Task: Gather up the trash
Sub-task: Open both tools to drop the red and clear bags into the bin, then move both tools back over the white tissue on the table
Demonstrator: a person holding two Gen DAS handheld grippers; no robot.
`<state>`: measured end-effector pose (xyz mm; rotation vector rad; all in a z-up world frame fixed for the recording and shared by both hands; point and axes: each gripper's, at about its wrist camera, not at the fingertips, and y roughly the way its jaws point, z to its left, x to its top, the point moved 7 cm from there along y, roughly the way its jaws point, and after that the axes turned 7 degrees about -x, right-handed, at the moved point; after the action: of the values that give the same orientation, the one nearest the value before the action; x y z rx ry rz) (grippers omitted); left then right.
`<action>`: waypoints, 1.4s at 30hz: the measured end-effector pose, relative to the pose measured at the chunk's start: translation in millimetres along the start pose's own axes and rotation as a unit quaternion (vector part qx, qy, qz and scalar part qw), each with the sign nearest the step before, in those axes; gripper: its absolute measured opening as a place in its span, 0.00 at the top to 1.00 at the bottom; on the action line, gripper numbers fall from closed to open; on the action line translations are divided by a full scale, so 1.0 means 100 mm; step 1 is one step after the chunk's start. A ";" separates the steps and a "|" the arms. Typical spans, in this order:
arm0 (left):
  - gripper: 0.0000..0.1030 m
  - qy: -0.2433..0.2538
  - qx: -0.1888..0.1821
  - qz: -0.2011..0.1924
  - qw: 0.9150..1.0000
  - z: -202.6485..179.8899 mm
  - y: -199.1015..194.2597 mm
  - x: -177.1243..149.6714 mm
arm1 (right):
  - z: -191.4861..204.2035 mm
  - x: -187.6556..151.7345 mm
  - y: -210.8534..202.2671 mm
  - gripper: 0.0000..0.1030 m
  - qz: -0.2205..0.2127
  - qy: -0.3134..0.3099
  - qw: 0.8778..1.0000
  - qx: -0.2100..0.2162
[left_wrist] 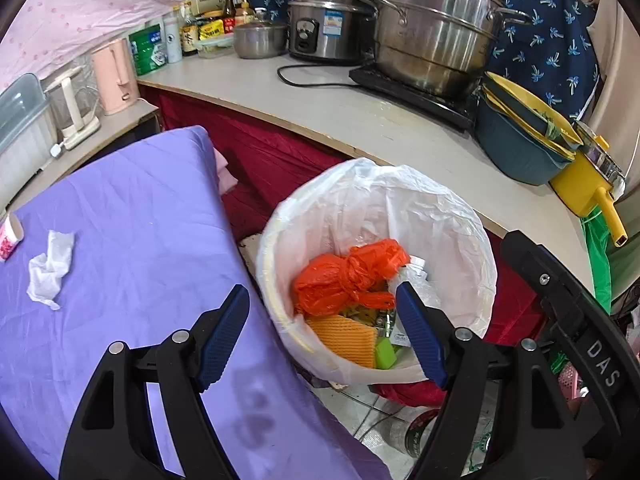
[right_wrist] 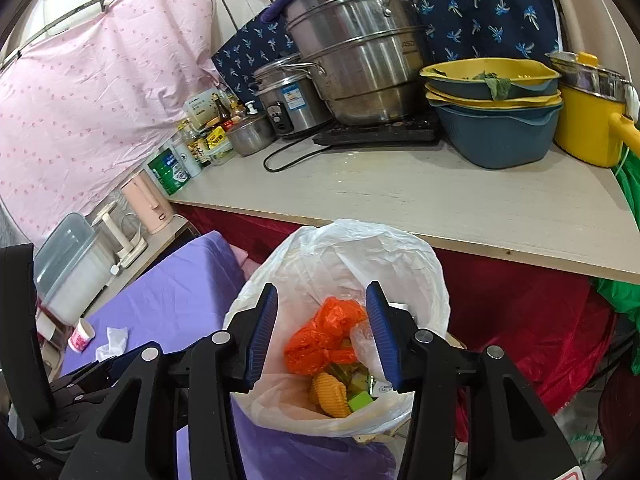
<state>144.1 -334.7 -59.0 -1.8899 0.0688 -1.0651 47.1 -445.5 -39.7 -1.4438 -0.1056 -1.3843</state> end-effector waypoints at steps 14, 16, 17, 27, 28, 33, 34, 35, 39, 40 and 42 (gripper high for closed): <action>0.30 -0.029 0.027 -0.038 0.998 0.53 -0.53 -0.01 | 0.56 -0.03 -0.32 0.44 -0.016 -0.029 0.999 0.024; 0.30 -0.037 0.033 -0.044 0.998 0.65 -0.62 -0.02 | 0.69 -0.04 -0.36 0.44 -0.017 -0.036 0.999 0.030; 0.30 -0.042 0.037 -0.048 0.997 0.73 -0.67 -0.03 | 0.77 -0.06 -0.39 0.43 -0.017 -0.041 0.998 0.033; 0.30 -0.097 0.080 -0.071 0.989 1.61 -1.14 -0.19 | 1.51 -0.29 -0.46 0.43 -0.006 -0.082 0.994 0.071; 0.30 -0.103 0.084 -0.072 0.989 1.70 -1.18 -0.21 | 1.58 -0.32 -0.46 0.43 -0.004 -0.086 0.994 0.074; 0.30 -0.131 0.109 -0.078 0.982 2.19 -1.39 -0.35 | 2.05 -0.50 -0.45 0.43 0.008 -0.111 0.989 0.096; 0.30 -0.138 0.115 -0.079 0.981 2.30 -1.43 -0.39 | 2.12 -0.53 -0.45 0.43 0.011 -0.115 0.988 0.099; 0.30 -0.143 0.120 -0.079 0.979 2.40 -1.47 -0.42 | 2.20 -0.57 -0.44 0.43 0.013 -0.119 0.987 0.103; 0.30 -0.160 0.141 -0.079 0.974 2.80 -1.60 -0.55 | 2.58 -0.78 -0.39 0.43 0.028 -0.139 0.983 0.120; 0.30 -0.166 0.146 -0.080 0.972 2.91 -1.64 -0.58 | 2.68 -0.83 -0.37 0.43 0.032 -0.144 0.981 0.124; 0.30 -0.174 0.156 -0.079 0.969 3.09 -1.69 -0.63 | 2.86 -0.93 -0.33 0.43 0.041 -0.153 0.979 0.131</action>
<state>258.4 3.5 -31.9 -1.7843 -0.4328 -0.7776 183.5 -176.9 -16.0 -1.4101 -0.4074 -1.0309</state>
